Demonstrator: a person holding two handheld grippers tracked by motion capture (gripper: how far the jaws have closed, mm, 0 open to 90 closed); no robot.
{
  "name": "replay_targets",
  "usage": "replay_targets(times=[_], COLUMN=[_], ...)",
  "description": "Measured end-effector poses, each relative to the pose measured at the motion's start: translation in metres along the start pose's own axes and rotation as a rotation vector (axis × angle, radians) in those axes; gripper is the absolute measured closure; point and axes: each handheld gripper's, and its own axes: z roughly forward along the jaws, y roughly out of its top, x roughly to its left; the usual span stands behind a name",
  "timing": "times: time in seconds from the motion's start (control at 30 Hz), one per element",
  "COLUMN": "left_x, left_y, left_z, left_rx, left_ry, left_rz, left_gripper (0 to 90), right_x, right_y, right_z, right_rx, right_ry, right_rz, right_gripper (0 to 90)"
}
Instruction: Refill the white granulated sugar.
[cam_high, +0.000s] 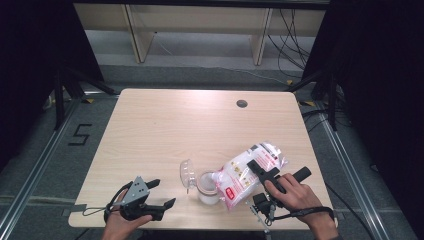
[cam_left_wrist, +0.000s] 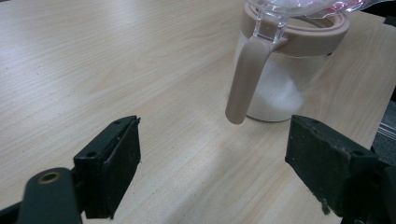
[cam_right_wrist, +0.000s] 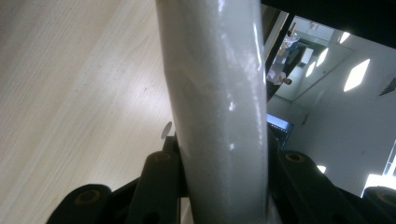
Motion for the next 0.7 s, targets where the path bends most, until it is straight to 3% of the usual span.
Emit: replay_targets(times=[0.13, 0.17, 0.27, 0.7], left_x=[0.0, 0.0, -0.0001, 0.0001], left_y=[0.0, 0.0, 0.0, 0.0001], left_z=[0.0, 0.0, 0.0, -0.0001], left_rx=[-0.001, 0.0, 0.0, 0.001], left_ry=[0.001, 0.0, 0.0, 0.0], left_rz=[-0.001, 0.0, 0.0, 0.005], left_gripper=[17.4, 17.4, 17.4, 17.5], right_x=[0.0002, -0.0013, -0.0007, -0.001], right_y=[-0.0001, -0.0004, 0.0, -0.0001], right_z=[0.0, 0.0005, -0.0003, 0.0], right_rx=[0.001, -0.004, 0.0, 0.0], right_ry=[0.0, -0.004, 0.0, -0.005], right_rz=[0.001, -0.024, -0.007, -0.02], right_gripper=[71.4, 71.4, 71.5, 71.7])
